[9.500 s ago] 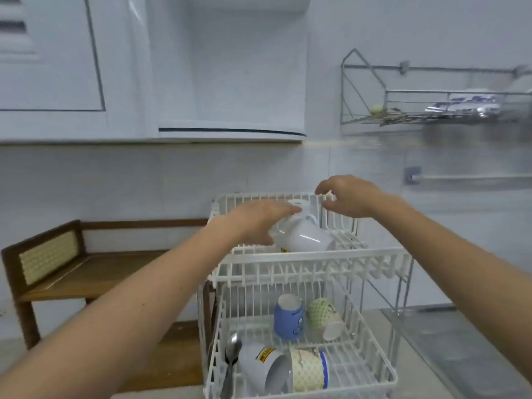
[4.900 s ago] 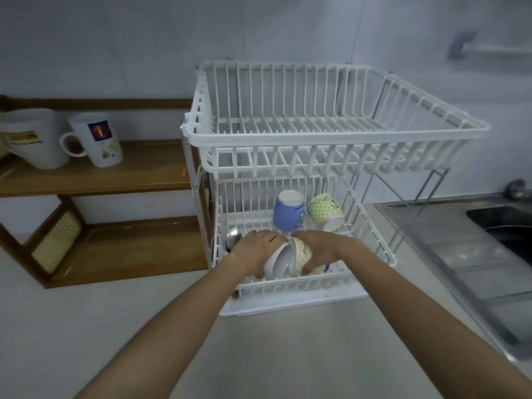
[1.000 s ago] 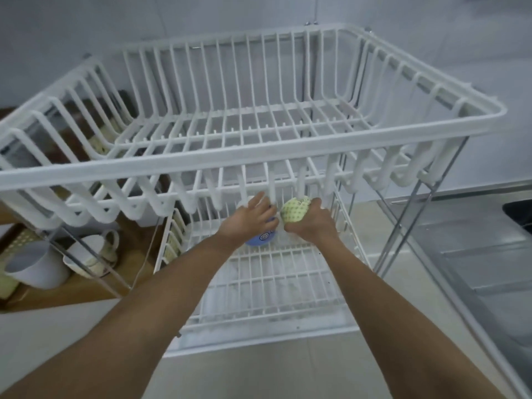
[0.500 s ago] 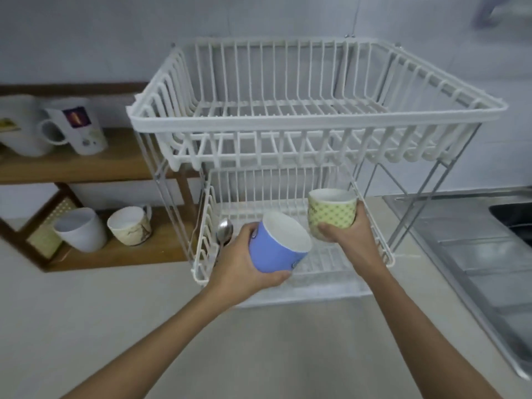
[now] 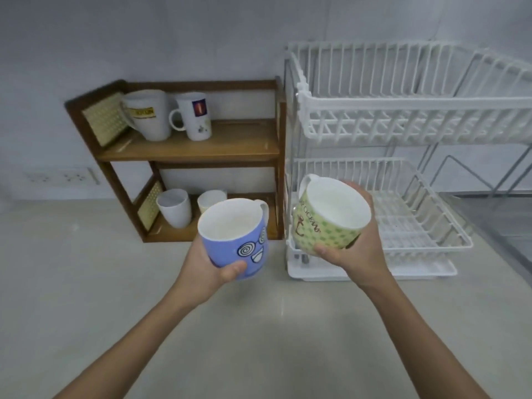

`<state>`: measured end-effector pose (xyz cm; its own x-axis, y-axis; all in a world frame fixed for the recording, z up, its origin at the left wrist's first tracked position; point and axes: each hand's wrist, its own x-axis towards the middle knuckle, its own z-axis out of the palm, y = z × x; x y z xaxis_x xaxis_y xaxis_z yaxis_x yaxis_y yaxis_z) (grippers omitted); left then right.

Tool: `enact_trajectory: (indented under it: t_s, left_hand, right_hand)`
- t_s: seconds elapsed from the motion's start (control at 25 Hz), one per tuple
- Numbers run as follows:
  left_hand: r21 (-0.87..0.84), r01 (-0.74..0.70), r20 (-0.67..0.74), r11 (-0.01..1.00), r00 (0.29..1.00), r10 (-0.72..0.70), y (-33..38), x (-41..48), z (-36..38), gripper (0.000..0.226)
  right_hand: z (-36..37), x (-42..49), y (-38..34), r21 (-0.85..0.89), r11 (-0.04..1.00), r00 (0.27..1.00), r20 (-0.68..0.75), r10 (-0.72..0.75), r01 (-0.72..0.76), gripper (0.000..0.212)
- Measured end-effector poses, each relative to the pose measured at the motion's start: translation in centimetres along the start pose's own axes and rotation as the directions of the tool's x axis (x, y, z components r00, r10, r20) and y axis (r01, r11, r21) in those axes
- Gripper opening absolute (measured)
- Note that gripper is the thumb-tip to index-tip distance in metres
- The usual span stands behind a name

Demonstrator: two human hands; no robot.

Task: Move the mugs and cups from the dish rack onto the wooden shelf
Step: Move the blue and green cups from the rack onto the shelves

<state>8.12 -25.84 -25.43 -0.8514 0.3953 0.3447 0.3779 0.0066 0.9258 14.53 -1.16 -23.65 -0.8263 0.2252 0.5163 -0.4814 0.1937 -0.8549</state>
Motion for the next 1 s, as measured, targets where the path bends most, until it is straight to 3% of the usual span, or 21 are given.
enact_trajectory:
  t_s: [0.2,0.44,0.6,0.72,1.0]
  left_hand:
    - [0.043,0.123,-0.161,0.992,0.98,-0.114,-3.8,1.5,-5.7,0.074]
    - [0.055,0.217,-0.305,0.975,0.933,-0.191,-6.8,5.6,-6.8,0.079]
    - [0.09,0.257,-0.337,0.962,0.917,-0.214,-7.9,8.6,-6.9,0.081]
    - [0.087,0.262,-0.328,0.961,0.918,-0.22,-8.8,10.4,-7.1,0.08]
    - [0.15,0.247,-0.192,0.957,0.957,-0.217,-11.2,13.1,-7.1,0.088]
  right_hand:
    - [8.8,4.2,-1.4,-0.097,0.995,0.999,0.014,0.039,-0.037,0.09]
    - [15.2,16.6,-0.5,-0.268,0.955,0.986,-0.138,0.095,-0.129,0.095]
    - [16.2,23.0,1.7,-0.419,0.865,0.948,-0.265,0.176,-0.277,0.102]
    - [16.1,24.8,4.0,-0.532,0.784,0.937,-0.297,0.183,-0.322,0.109]
    - [15.9,26.1,6.7,-0.473,0.816,0.931,-0.302,0.206,-0.334,0.102]
